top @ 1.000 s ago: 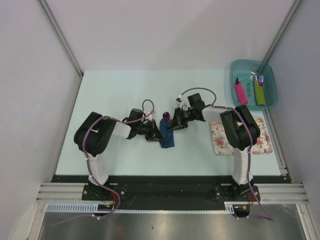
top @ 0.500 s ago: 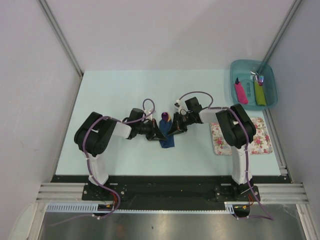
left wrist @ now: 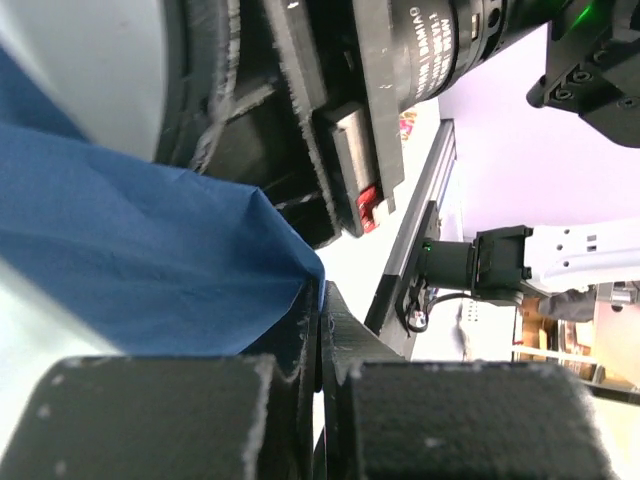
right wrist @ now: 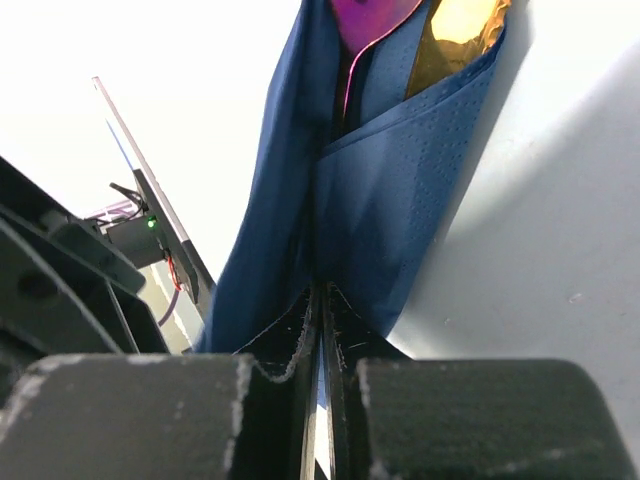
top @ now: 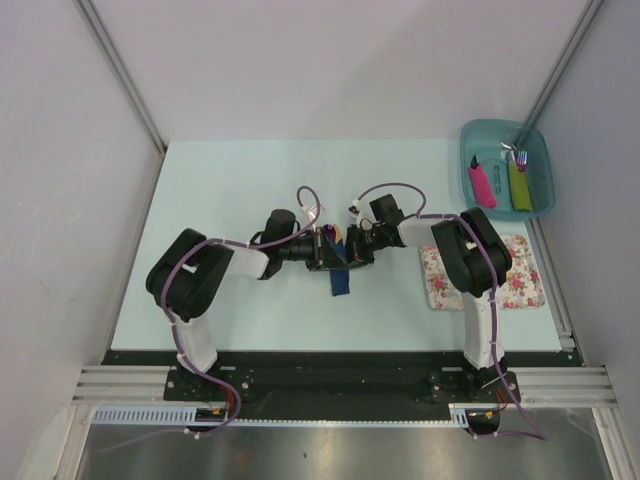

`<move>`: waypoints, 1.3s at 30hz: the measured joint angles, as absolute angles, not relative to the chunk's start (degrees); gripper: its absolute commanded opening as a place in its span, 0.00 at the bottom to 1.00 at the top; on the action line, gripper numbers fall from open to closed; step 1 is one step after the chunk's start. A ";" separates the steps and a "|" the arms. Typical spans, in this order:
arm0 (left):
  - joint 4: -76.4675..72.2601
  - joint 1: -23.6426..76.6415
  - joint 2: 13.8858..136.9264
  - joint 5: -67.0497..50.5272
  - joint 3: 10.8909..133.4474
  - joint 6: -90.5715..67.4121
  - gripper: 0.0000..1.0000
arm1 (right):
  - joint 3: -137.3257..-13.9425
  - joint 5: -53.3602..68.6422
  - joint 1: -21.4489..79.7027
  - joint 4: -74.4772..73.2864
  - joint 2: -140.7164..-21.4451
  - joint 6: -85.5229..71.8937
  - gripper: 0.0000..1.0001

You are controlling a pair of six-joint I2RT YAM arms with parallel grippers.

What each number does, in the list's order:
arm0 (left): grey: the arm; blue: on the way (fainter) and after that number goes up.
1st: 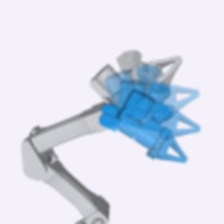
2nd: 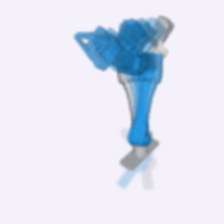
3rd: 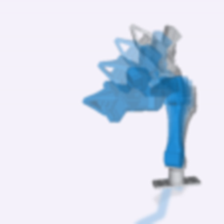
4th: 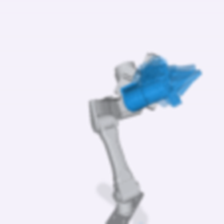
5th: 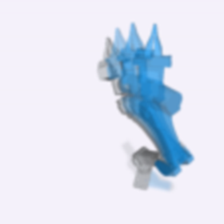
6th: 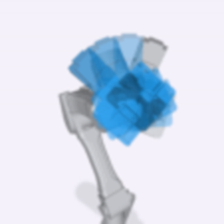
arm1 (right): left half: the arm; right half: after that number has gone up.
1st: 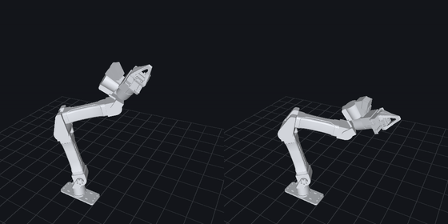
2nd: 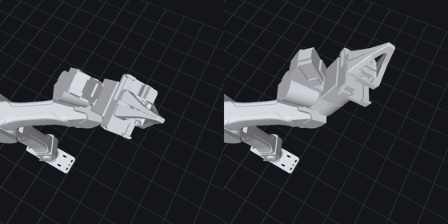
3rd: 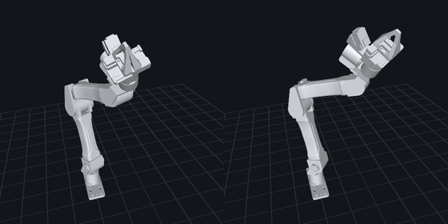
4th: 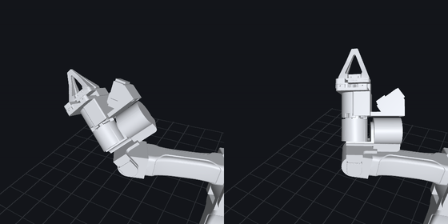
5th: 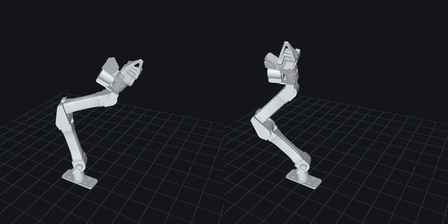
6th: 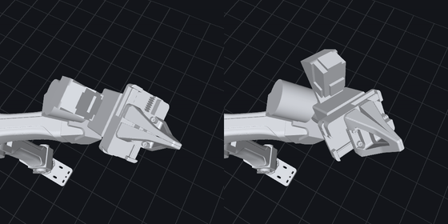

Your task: Place the utensils on the paper napkin and roll it up

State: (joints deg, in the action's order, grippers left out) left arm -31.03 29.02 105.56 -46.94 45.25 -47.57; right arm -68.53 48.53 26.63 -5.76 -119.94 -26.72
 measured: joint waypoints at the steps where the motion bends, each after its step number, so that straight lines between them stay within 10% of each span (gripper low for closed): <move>1: -31.86 29.52 105.97 -46.94 45.45 -47.75 0.00 | -68.53 48.53 26.63 -5.76 -119.94 -26.72 0.07; 39: -42.65 30.63 116.99 -47.11 44.03 -50.46 0.00 | -81.62 46.76 24.12 -19.31 -118.65 -17.65 0.14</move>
